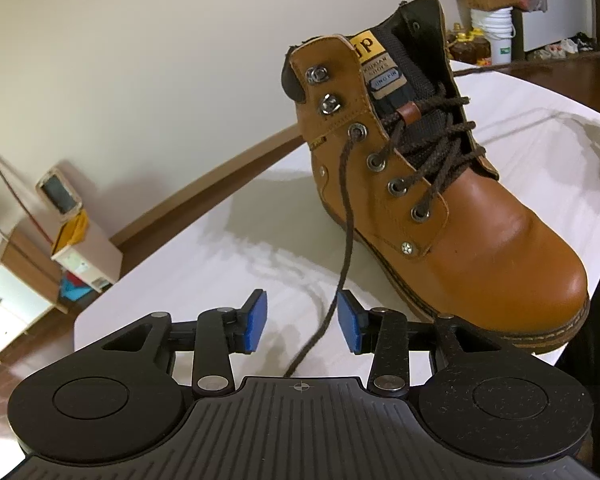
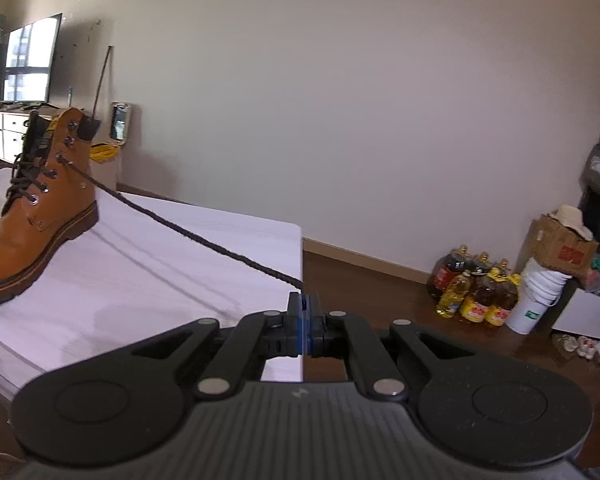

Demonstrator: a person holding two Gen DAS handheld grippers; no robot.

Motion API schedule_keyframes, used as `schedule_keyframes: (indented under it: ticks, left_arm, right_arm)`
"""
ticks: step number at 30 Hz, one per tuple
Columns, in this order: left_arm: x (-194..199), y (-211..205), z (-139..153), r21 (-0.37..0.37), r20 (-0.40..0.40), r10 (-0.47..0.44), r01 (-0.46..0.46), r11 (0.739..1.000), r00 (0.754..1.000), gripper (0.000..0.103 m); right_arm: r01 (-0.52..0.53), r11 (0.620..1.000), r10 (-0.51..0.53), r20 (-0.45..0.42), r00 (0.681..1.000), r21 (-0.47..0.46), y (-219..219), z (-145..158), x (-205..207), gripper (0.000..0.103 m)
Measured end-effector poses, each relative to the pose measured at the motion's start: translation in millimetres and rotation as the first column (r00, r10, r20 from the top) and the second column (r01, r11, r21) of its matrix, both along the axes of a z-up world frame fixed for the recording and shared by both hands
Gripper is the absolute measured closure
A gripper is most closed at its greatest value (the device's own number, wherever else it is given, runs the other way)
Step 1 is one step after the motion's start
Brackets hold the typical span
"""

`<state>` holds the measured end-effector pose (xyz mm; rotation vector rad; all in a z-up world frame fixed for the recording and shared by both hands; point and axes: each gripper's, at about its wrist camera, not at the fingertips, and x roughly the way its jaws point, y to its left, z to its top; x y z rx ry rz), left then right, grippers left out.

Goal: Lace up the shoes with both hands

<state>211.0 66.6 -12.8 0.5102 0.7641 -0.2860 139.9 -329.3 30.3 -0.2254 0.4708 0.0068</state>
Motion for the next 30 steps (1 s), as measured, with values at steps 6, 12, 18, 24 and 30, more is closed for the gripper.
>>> schedule_keyframes:
  ticks: [6, 12, 18, 24, 30]
  left_arm:
    - [-16.6, 1.9, 7.2, -0.028, 0.053, -0.009, 0.010, 1.000, 0.999, 0.056]
    - [-63.6, -14.9, 49.0, -0.090, 0.270, -0.129, 0.158, 0.983, 0.954, 0.055]
    - [-116.8, -45.8, 89.0, -0.097, 0.418, -0.328, 0.401, 0.911, 0.847, 0.055]
    - [-135.7, -60.0, 90.7, -0.004, 0.409, -0.417, 0.459, 0.889, 0.812, 0.056]
    - [-147.8, -79.6, 74.3, 0.185, 0.370, -0.560, 0.531, 0.827, 0.742, 0.067]
  right_arm:
    - [-0.001, 1.000, 0.001, 0.026, 1.000, 0.010, 3.0, 19.1, -12.3, 0.101]
    - [-0.331, 0.943, 0.326, 0.083, 0.942, 0.045, 64.7, 70.1, -35.7, 0.101]
    - [-0.628, 0.777, 0.625, 0.061, 0.778, 0.053, 138.2, 105.9, -25.5, 0.101]
    - [-0.743, 0.657, 0.742, -0.066, 0.667, -0.129, 189.0, 108.1, -11.7, 0.101]
    - [-0.790, 0.537, 0.777, -0.192, 0.600, -0.296, 226.9, 101.7, -13.0, 0.101]
